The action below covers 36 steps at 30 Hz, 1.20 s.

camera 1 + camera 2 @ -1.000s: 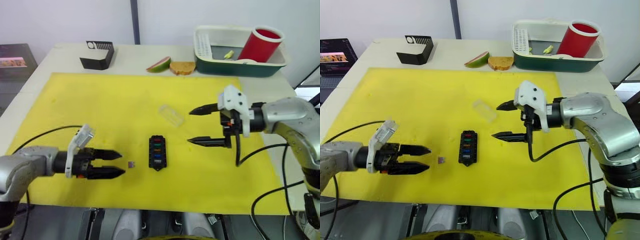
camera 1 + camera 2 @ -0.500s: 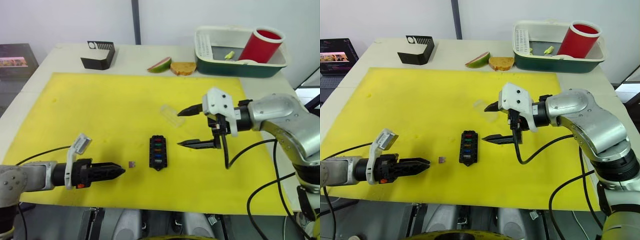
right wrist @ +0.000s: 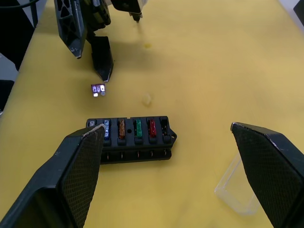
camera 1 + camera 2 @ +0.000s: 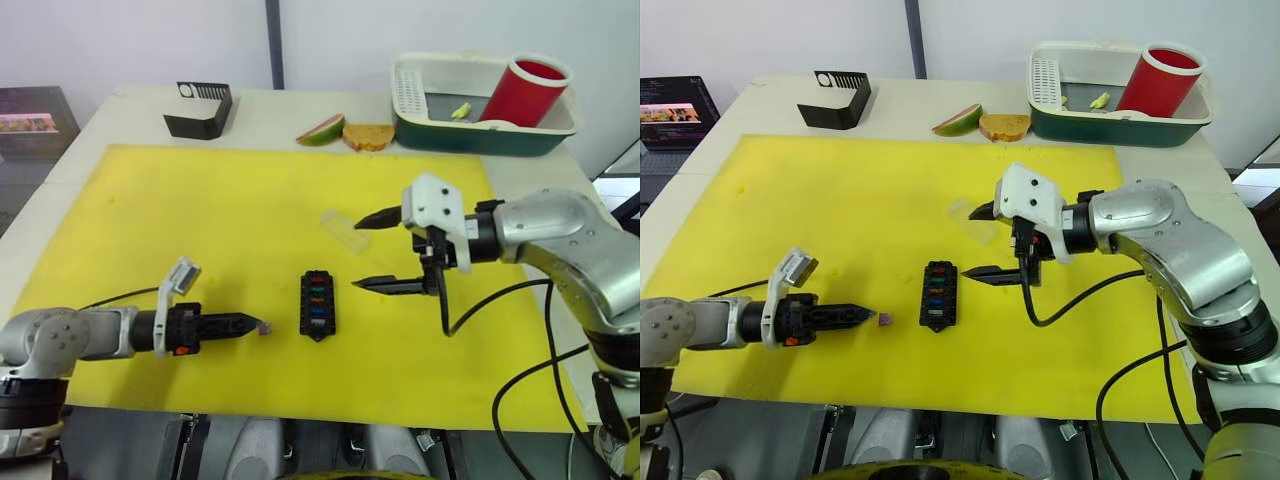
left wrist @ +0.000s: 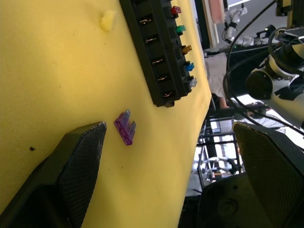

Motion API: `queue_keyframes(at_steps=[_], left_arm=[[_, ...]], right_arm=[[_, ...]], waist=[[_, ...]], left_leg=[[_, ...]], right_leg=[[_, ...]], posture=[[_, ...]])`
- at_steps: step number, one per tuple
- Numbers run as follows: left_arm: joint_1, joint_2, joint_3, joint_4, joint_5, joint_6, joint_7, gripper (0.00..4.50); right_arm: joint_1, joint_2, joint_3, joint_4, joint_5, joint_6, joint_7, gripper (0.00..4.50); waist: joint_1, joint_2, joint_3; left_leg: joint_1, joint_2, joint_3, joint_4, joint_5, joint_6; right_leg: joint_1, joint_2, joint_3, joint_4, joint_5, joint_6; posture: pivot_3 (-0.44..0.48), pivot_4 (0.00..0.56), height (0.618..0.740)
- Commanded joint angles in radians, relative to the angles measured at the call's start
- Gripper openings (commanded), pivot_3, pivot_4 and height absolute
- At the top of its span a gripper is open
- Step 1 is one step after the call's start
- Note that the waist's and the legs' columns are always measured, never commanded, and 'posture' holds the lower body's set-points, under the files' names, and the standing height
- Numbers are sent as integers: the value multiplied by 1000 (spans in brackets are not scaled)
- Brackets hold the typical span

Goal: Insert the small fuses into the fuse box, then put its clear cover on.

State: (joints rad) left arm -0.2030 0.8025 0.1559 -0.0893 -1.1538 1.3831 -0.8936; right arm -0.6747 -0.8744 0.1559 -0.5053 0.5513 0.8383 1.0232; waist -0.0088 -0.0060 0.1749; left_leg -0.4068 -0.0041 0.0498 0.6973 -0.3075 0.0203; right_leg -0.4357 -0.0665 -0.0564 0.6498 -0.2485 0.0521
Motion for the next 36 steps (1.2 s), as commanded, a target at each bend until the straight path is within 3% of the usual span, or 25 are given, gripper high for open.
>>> queue_keyframes(at_steps=[1, 15, 18, 20, 33, 36], left_arm=[[-11, -21, -47, -9, 25, -1, -12, 4500], [31, -24, -76, -45, 48, 29, -49, 4500], [50, -22, -68, -46, 58, 22, -46, 3661], [54, -29, -63, -31, 77, 8, -31, 2610], [46, -54, -38, 41, 122, -32, 2, 2610], [46, -59, -31, 48, 123, -36, 11, 1168]], right_arm=[[-4, -11, -31, -34, 1, 1, -16, 4470], [5, -22, -13, -43, -22, 6, -40, 4470], [3, -16, -8, -43, -27, 5, -42, 4500], [-1, -10, -3, -40, -30, 4, -43, 4500], [-9, 3, 7, -37, -33, 1, -45, 4500], [-5, 4, 6, -43, -30, 5, -47, 4500]], waist=[[1, 0, 0], [-1, 0, 0], [-2, 0, 0], [-3, 0, 0], [-3, 2, -1], [-3, 2, -1]], left_leg=[[0, 0, 0, 0, 0, 0], [0, 0, 0, 0, 0, 0], [0, 0, 0, 0, 0, 0], [0, 0, 0, -1, 0, 0], [0, 0, 0, -1, 0, 0], [1, 0, 0, -1, 0, 0]], right_leg=[[0, 0, 0, 0, 0, 0], [0, 0, 0, 0, 0, 0], [0, 0, 0, -1, 0, 0], [0, 0, 0, -1, 0, 0], [0, 0, 0, -1, -1, -2], [0, 0, 0, 0, -1, -2]], posture=[[0, 150, 740], [0, 150, 740], [0, 150, 740], [0, 150, 740], [0, 150, 740], [0, 150, 740]])
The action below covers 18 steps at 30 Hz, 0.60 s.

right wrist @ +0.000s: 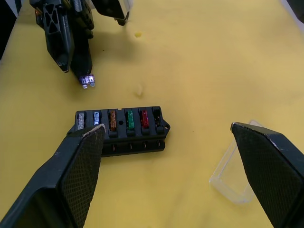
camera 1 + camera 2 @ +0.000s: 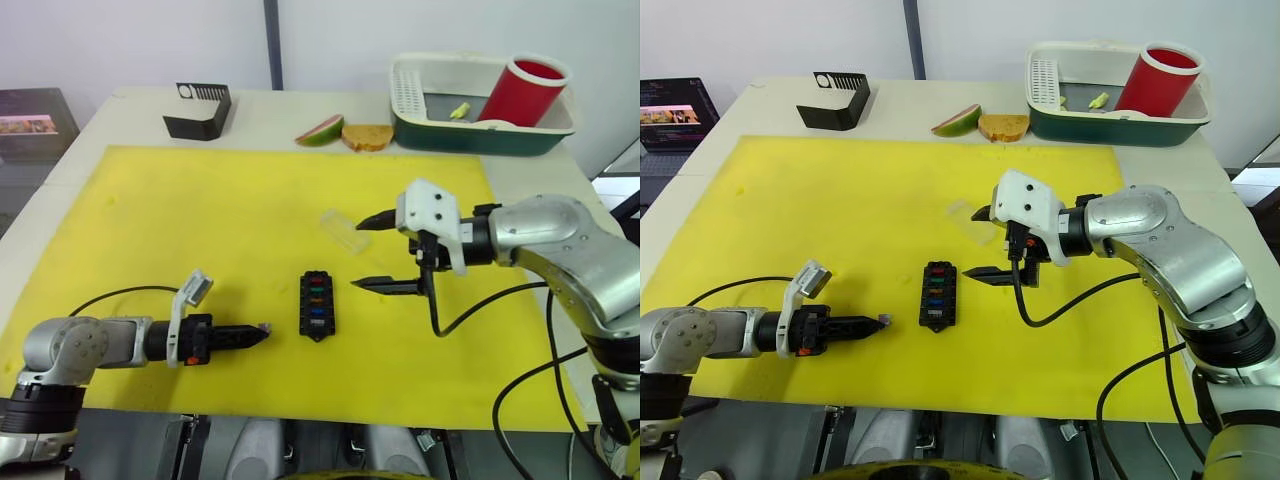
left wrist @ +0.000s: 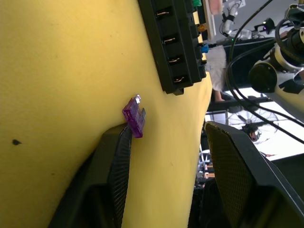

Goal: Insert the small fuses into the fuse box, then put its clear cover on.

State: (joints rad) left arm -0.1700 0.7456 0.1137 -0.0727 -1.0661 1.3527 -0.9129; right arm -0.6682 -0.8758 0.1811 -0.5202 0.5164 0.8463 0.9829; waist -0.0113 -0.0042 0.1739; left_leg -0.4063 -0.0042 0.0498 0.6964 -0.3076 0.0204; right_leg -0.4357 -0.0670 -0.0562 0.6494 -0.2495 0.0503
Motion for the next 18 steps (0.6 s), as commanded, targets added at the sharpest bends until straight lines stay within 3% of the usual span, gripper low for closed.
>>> queue_keyframes(at_steps=[1, 2, 3, 13, 18], left_arm=[[13, -4, 13, 32, 36, -4, 33, 761], [13, -6, 15, 32, 36, -3, 36, 261], [14, -5, 15, 31, 38, -5, 36, 56], [24, 5, 18, 29, 46, -16, 30, 56], [-55, 174, -80, 15, 91, -64, -180, 56]], right_arm=[[-9, 6, -20, -29, 6, -3, -7, 4500], [-8, 5, -20, -30, 6, -3, -7, 4500], [-8, 6, -20, -31, 8, -2, -8, 4500], [-5, 7, -18, -36, 13, 1, -13, 4500], [-9, 6, -10, -27, 11, -4, -5, 4500]], waist=[[0, 0, 0], [0, 0, 0], [0, 1, -1], [-1, 3, -2], [-5, 3, -2]], left_leg=[[0, 0, 0, 0, 0, 0], [0, 0, 0, 0, 0, 0], [0, 0, 0, 0, 0, 0], [1, 0, 0, 0, 0, 0], [0, 0, 0, -1, 1, -1]], right_leg=[[0, 0, 0, 0, 0, 0], [0, 0, 0, 0, 0, 0], [0, 0, 0, 0, 0, 0], [0, 0, 0, 1, -1, -1], [-1, 0, 0, 1, -1, -2]], posture=[[0, 150, 740], [0, 150, 740], [0, 150, 740], [0, 150, 740], [0, 150, 740]])
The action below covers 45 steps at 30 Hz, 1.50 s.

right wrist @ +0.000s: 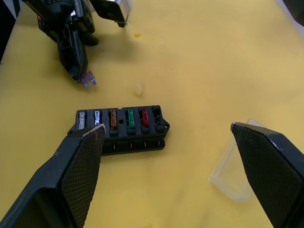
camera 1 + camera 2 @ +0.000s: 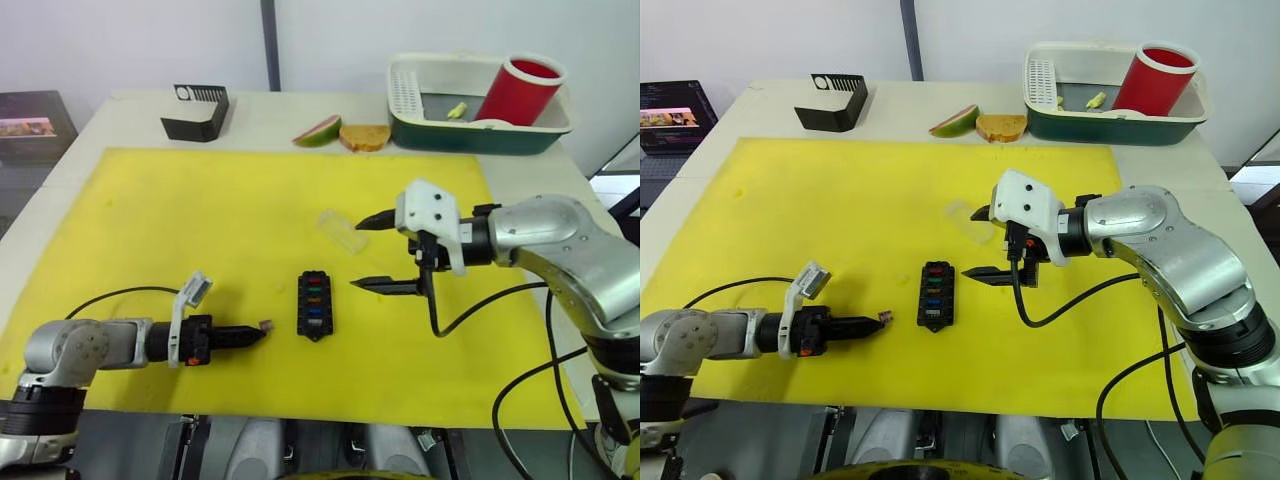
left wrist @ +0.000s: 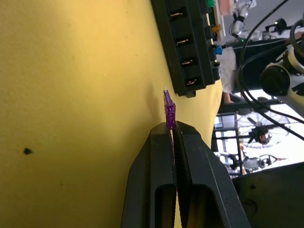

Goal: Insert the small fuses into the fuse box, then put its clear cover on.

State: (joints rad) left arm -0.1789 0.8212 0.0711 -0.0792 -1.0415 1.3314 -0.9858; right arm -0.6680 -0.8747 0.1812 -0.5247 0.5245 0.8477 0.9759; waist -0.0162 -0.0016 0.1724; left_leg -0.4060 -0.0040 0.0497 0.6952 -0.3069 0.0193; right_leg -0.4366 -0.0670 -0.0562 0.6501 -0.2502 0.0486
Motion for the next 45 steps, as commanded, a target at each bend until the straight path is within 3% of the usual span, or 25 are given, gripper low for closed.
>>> queue_keyframes(at_steps=[1, 4, 8, 15, 18, 24, 32, 42, 45], left_arm=[[-72, 139, -73, 33, 91, -70, -170, 56], [-179, 251, -235, 103, 235, -210, -389, 56], [-368, 287, -440, 243, 405, -388, -607, 56], [-679, 279, -857, 431, 449, -755, -629, 56], [-829, 236, -1058, 524, 455, -892, -629, 56], [-1045, 171, -1365, 584, 340, -1018, -629, 56], [-1140, 174, -1546, 525, 205, -1085, -629, 56], [-1134, 137, -1574, 581, 205, -1139, -629, 56], [-1115, 127, -1560, 643, 241, -1177, -629, 1457]], right_arm=[[-10, 5, -9, -20, 1, -8, 3, 4500], [-11, 9, -3, -15, -2, -12, 5, 4500], [-12, 17, 1, -18, -2, -7, 0, 4500], [4, 22, -7, -55, 8, 25, -25, 4500], [17, 21, -15, -80, 17, 49, -41, 4500], [44, 16, -32, -134, 35, 100, -80, 4500], [68, 0, -51, -178, 57, 137, -112, 4500], [54, -5, -38, -173, 57, 138, -113, 4500], [51, -6, -28, -167, 50, 132, -108, 4500]], waist=[[0, 0, 0], [2, 0, 0], [8, 0, 0], [6, -1, 0], [6, -1, 1], [8, -3, 2], [8, -6, 3], [6, -6, 4], [6, -6, 4]], left_leg=[[0, 0, 0, -1, 0, -1], [-1, 0, 0, -2, 1, -1], [-3, -1, 1, -3, 1, -1], [-4, -1, 2, -1, 0, 0], [-4, -1, 2, -1, 0, 1], [-5, -1, 2, 4, -1, 3], [-5, -1, 2, 4, -1, 4], [-5, -1, 1, 5, -1, 4], [-5, -1, 1, 5, -1, 4]], right_leg=[[-1, 0, 0, 0, 0, 0], [-2, 0, 0, 0, 0, -1], [-4, 0, 0, -1, 0, -1], [-4, 0, 0, -1, 1, 1], [-4, 1, 0, -1, 2, 3], [-3, 3, 0, 0, 2, 4], [-2, 4, 0, 0, 1, 6], [-2, 5, 0, 1, 1, 7], [-2, 5, 0, 1, 1, 7]], posture=[[0, 150, 740], [0, 150, 740], [0, 150, 740], [0, 150, 740], [0, 150, 740], [0, 150, 740], [0, 150, 740], [0, 150, 740], [0, 150, 740]])
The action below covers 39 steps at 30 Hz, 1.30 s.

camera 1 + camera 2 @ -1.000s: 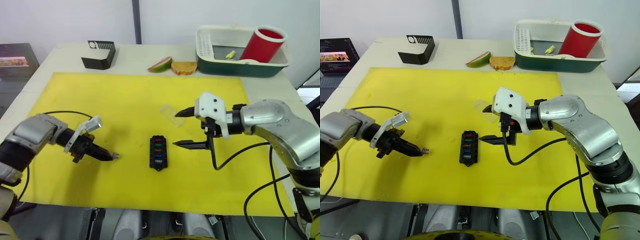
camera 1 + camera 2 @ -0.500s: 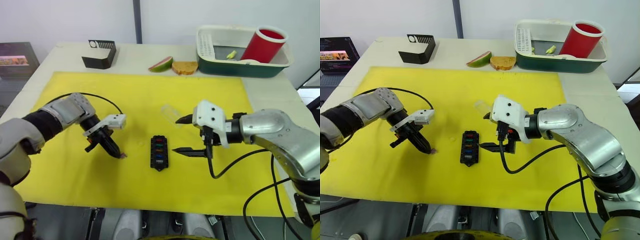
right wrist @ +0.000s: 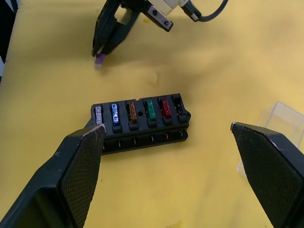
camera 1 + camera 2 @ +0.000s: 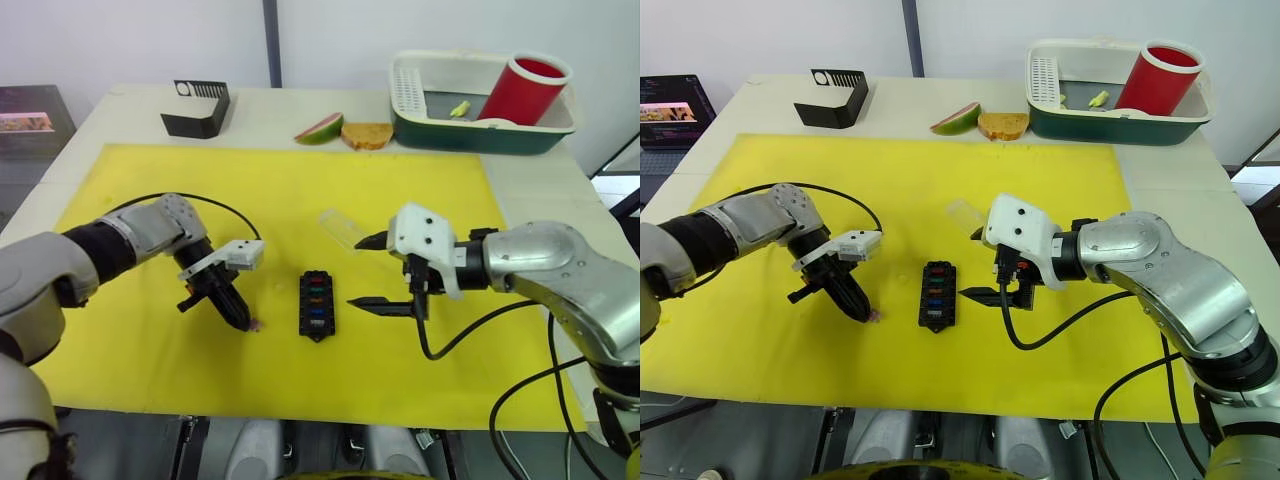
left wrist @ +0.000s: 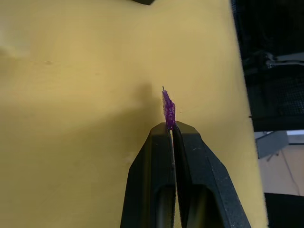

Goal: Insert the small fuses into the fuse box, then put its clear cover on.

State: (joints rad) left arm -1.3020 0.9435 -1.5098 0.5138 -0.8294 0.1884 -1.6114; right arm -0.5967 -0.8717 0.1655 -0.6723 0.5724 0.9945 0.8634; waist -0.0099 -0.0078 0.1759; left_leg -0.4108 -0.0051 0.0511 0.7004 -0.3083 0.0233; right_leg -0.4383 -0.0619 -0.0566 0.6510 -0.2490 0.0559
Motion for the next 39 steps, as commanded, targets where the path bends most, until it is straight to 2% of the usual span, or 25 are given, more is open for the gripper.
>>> queue_keyframes(at_steps=[1, 5, 9, 12, 15, 20, 26, 31, 34, 39], left_arm=[[12, 6, 26, 62, 35, -41, -3, 1982], [18, 29, 69, 75, 23, -29, -3, 3911], [41, 92, 141, 41, -2, 13, -3, 3911], [85, 160, 246, -12, -38, 69, -3, 3911], [166, 212, 403, -64, -58, 115, -3, 3911], [337, 230, 720, -163, -45, 213, 21, 3911], [618, 255, 1052, -360, -101, 386, 191, 3911], [929, 258, 1306, -548, -215, 544, 362, 3911], [1054, 208, 1433, -611, -259, 609, 469, 3911], [1164, 92, 1604, -668, -416, 780, 676, 3911]], right_arm=[[-23, -7, -10, -17, 1, -16, 5, 4500], [-26, -4, -4, -12, -1, -21, 8, 4500], [-27, -1, 2, -8, -3, -30, 11, 4500], [-29, -1, 1, -2, -2, -39, 16, 4500], [-40, -2, -4, 13, -3, -53, 26, 4500], [-52, -1, 2, 37, -13, -73, 37, 4500], [-57, -1, 7, 50, -16, -86, 48, 4500], [-58, -3, 10, 60, -19, -96, 58, 4500], [-60, -4, 11, 67, -25, -107, 65, 4500], [-60, -5, 8, 69, -26, -109, 71, 4500]], waist=[[0, 0, 0], [9, 0, 0], [14, 0, 0], [10, 0, 0], [8, 0, 0], [14, 0, 0], [10, 0, 0], [-1, 0, 0], [-2, 0, 0], [0, -1, 0]], left_leg=[[0, 0, 0, 0, 0, 0], [3, 0, -1, 0, 0, 0], [4, 0, -1, 1, 0, 0], [3, 0, -1, 1, 0, 0], [2, 0, -1, 1, 0, 0], [2, 0, -1, 1, 0, 0], [2, 0, -1, 1, 0, 0], [3, 0, -1, 0, 0, 0], [3, 0, -1, 0, 0, 0], [4, 0, -2, 0, 0, 0]], right_leg=[[0, 0, 0, 0, 0, 0], [3, 0, 0, 0, 0, 0], [5, 0, 0, 0, 0, 0], [4, 0, 0, 0, -1, 1], [3, 0, 0, 0, -1, 2], [3, 0, 0, 0, -1, 2], [3, -1, 0, 0, -1, 2], [3, -2, 0, 0, -1, 2], [3, -2, 0, 0, -1, 2], [4, -4, 0, 0, -1, 1]], posture=[[0, 150, 740], [0, 150, 740], [0, 150, 740], [0, 150, 740], [0, 150, 740], [0, 150, 740], [0, 150, 740], [0, 150, 740], [0, 150, 740], [0, 150, 740]])
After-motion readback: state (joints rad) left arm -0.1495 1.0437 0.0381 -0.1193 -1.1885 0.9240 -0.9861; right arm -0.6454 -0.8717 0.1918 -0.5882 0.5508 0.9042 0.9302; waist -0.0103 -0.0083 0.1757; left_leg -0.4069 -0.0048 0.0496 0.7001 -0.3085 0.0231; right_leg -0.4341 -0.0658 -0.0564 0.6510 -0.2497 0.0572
